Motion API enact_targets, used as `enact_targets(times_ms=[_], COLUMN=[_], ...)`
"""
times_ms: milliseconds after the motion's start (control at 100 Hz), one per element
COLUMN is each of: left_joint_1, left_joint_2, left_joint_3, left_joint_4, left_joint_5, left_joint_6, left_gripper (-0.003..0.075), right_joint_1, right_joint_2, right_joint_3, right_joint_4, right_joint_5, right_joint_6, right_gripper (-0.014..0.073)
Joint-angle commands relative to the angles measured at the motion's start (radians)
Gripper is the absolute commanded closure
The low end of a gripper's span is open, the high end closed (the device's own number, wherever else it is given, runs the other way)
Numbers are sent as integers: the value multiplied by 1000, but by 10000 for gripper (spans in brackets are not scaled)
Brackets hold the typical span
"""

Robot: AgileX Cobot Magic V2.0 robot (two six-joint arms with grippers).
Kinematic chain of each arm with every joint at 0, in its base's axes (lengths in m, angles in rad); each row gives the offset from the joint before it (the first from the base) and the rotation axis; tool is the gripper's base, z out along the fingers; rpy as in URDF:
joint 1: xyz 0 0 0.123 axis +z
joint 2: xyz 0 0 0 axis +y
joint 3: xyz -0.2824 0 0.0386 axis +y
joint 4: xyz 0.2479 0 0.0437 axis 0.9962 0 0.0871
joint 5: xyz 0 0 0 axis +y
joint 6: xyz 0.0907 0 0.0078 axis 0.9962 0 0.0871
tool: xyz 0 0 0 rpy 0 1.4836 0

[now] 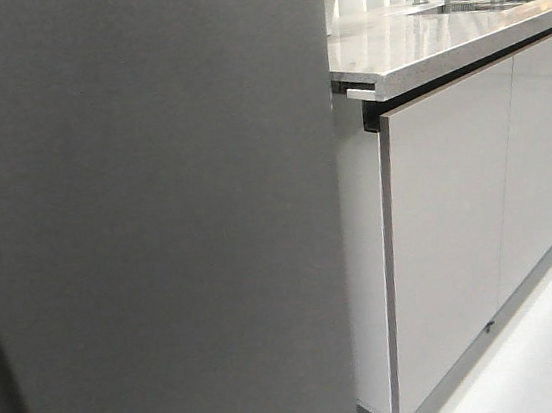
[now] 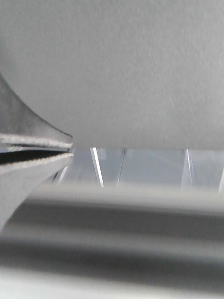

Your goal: Close fridge door

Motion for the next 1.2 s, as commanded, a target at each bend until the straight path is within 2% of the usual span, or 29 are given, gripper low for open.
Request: enact_targets(times_ms=[0, 280, 500, 670, 759, 899, 999, 1189], left_joint_1=[-3, -3, -3, -3, -3, -3, -3, -3], left_joint_2=[-10, -10, -10, -10, -10, -10, -10, -10], left_joint_3=[35, 35, 35, 35, 35, 35, 35, 35], left_joint_4=[-4, -4, -4, -4, -4, -4, -4, -4], left_joint_5=[-73, -73, -73, -73, -73, -73, -73, -73], left_joint_6=[-2, -2, -2, -2, -2, -2, -2, -2], left_gripper=[740, 740, 740, 740, 740, 740, 740, 740], right_joint_1=[18, 47, 47, 44, 41, 24, 0, -30], right_joint_2=[36, 139, 149, 123, 71, -28, -97, -244], right_joint_3=[-62, -179, -185, -185, -185, -185, -185, -179], right_joint_4=[-3, -15, -33, -65, -197, -538, -751, -1085], right_joint_5=[-109, -124, -125, -59, -33, 26, 119, 299], right_joint_6=[-16, -11, -4, -2, 58, 282, 463, 699], right_gripper=[665, 665, 665, 665, 665, 665, 665, 665])
